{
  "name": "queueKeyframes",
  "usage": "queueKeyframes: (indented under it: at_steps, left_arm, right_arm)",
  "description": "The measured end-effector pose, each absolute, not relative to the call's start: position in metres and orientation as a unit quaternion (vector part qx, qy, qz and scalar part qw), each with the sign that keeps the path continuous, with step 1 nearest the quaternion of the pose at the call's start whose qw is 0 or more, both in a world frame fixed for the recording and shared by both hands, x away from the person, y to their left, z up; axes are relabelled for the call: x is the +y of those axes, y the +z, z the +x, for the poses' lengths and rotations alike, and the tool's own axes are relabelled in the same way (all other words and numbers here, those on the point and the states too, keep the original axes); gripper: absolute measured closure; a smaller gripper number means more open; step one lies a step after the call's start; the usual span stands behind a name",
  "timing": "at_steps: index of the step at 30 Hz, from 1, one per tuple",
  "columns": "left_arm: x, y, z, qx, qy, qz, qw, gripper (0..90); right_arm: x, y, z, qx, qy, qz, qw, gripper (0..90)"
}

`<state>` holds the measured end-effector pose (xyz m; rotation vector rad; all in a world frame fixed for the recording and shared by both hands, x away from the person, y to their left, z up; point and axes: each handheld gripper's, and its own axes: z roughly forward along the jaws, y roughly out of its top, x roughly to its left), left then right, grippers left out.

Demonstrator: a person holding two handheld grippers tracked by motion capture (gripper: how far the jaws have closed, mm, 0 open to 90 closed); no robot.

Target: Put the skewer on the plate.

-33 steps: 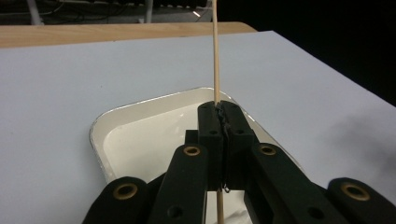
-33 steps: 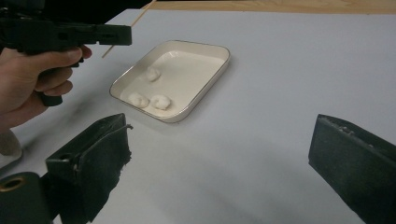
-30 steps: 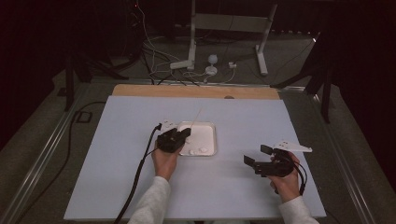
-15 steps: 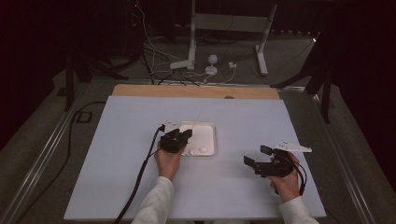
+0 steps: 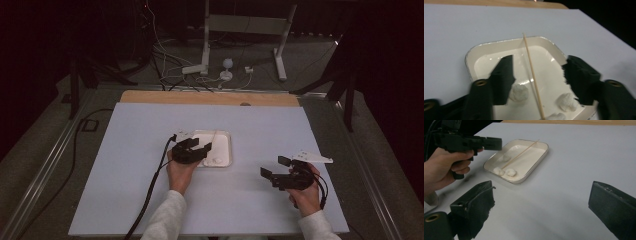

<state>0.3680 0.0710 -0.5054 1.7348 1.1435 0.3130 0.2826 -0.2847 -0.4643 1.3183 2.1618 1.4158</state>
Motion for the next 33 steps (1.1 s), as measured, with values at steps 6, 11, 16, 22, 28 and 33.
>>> queueKeyframes:
  at_steps: [6,11,16,22,28,33]
  left_arm:
    - [0.080,-0.496,0.365,0.459,0.126,0.714,0.514,20.1]
    - [0.091,-0.486,0.359,0.445,0.123,0.717,0.522,14.2]
    - [0.105,-0.479,0.348,0.437,0.125,0.714,0.532,6.7]
    - [0.123,-0.474,0.333,0.430,0.144,0.721,0.524,1.0]
    - [0.144,-0.473,0.315,0.427,0.161,0.720,0.522,0.5]
    - [0.164,-0.475,0.299,0.421,0.174,0.714,0.532,0.5]
  right_arm:
    - [-0.281,-0.466,0.282,0.744,0.480,0.447,0.127,6.0]
    - [-0.278,-0.466,0.280,0.749,0.478,0.439,0.134,5.9]
    - [-0.278,-0.465,0.278,0.749,0.481,0.434,0.144,5.0]
    - [-0.277,-0.466,0.274,0.750,0.490,0.417,0.153,2.5]
    - [-0.275,-0.470,0.272,0.753,0.487,0.410,0.165,2.0]
    - [-0.274,-0.471,0.270,0.749,0.492,0.406,0.178,1.9]
